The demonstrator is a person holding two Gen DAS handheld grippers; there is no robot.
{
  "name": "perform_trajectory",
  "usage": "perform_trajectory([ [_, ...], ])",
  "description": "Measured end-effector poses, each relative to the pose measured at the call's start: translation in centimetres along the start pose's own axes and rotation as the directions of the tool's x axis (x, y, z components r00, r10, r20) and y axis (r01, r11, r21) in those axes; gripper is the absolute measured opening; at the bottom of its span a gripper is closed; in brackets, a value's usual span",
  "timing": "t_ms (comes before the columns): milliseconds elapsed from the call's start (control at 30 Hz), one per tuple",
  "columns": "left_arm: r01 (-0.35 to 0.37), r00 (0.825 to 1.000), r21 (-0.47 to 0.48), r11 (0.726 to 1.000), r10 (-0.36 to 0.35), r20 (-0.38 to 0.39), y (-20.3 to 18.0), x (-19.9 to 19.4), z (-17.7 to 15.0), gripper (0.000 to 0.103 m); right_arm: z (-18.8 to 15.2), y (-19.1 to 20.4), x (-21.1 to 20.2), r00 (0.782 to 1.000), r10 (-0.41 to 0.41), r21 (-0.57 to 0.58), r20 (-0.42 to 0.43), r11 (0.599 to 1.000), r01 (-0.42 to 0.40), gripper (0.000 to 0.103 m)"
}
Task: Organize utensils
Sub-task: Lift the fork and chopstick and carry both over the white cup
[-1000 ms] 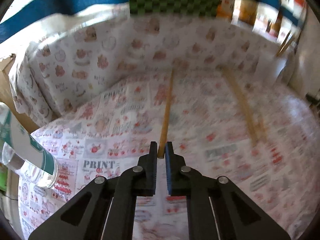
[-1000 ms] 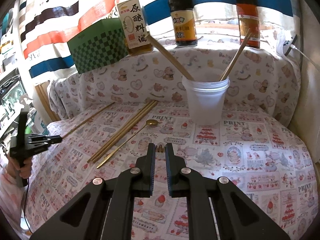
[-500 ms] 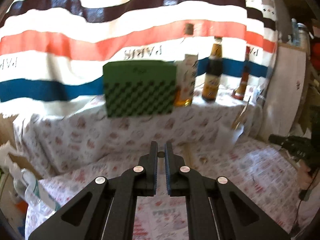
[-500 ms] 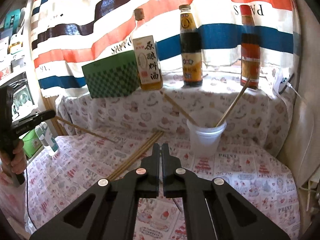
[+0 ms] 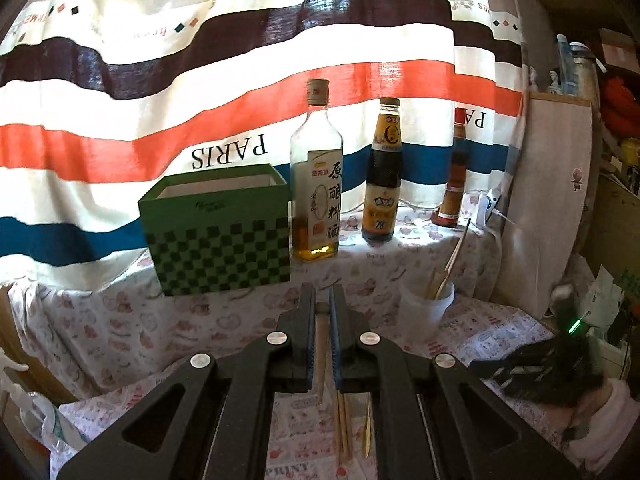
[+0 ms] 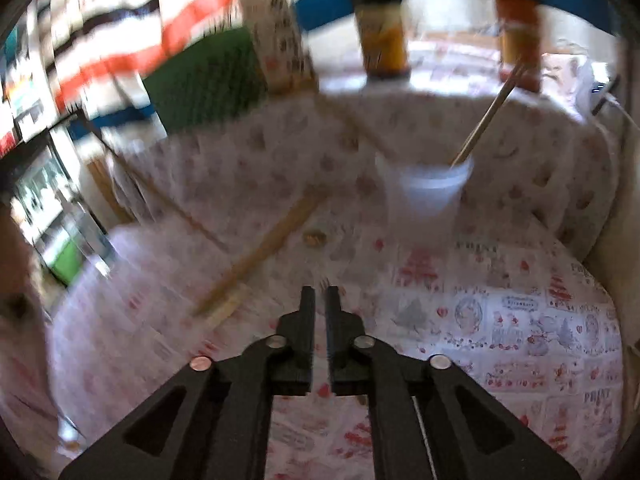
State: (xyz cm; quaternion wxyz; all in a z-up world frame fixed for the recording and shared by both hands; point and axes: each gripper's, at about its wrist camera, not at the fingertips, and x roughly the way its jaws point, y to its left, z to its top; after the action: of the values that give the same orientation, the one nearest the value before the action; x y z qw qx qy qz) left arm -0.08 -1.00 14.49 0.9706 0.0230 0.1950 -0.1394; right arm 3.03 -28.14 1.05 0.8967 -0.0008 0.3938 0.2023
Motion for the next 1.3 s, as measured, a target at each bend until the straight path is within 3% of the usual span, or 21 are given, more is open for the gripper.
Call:
perform_trajectory([
  [33,-0.01,1.0,0.009,1.0,0.01,0.004,-0.2,0.2,0.2,0.006,-0.2,0.2,1.2,0.999,-0.027,-0.014,-0.021,1.0,0.027,0.016],
  [200,-0.029,1.0,0.018,0.999,0.029,-0.004,-0.2,1.4,0.9,0.006,0.5,1.0,6.3,0.99,-0.018,-0.065,-0.136,0.998,0.009,0.018],
  [367,-0.037,0.999,0.013,0.999,0.037,0.012,0.3,2.0,1.5,0.006,2.0,1.5,8.9,0.988,-0.046,-0.12,-0.15,0.992,0.028,0.018],
  [500,-0.034,0.999,0.014,0.999,0.034,0.008,0.5,2.6,1.5,0.006,2.4,1.5,9.9,0.989,0.012,-0.104,-0.144,0.994,-0.028,0.035],
  [667,-0.043,0.999,0.019,0.999,0.043,0.009,0.5,2.8,1.6,0.006,2.1,2.1,11.7,0.984,-0.035,-0.155,-0.173,0.988,0.007,0.033],
  [767,-0.031,0.999,-0.009,0.999,0.031,0.021,0.5,2.4,2.0,0.006,2.0,1.9,12.0,0.984,-0.073,-0.133,-0.163,0.99,0.051,0.026],
  [800,-0.026,0.999,-0.012,1.0,0.026,0.025,0.4,2.2,2.2,0.006,2.0,1.8,11.9,0.985,-0.069,-0.12,-0.16,0.992,0.05,0.015],
  [833,-0.027,0.999,-0.008,1.0,0.027,0.028,0.3,2.1,2.4,0.006,2.0,1.7,11.8,0.985,-0.054,-0.102,-0.162,0.994,0.037,0.011],
  [967,-0.041,0.998,0.017,0.999,0.041,0.038,-0.6,1.6,3.1,0.006,1.9,1.9,10.5,0.989,-0.095,-0.131,-0.109,0.988,0.081,0.011],
  [1133,-0.003,0.999,-0.005,1.0,0.004,0.045,-1.2,1.6,3.6,0.006,3.4,1.9,4.7,0.998,-0.058,-0.107,0.015,0.992,0.059,0.011],
  [1300,0.034,0.997,-0.026,0.999,-0.033,0.065,-2.3,2.3,4.9,0.006,5.8,2.1,-1.7,0.985,-0.057,-0.121,0.161,0.99,0.076,0.011],
])
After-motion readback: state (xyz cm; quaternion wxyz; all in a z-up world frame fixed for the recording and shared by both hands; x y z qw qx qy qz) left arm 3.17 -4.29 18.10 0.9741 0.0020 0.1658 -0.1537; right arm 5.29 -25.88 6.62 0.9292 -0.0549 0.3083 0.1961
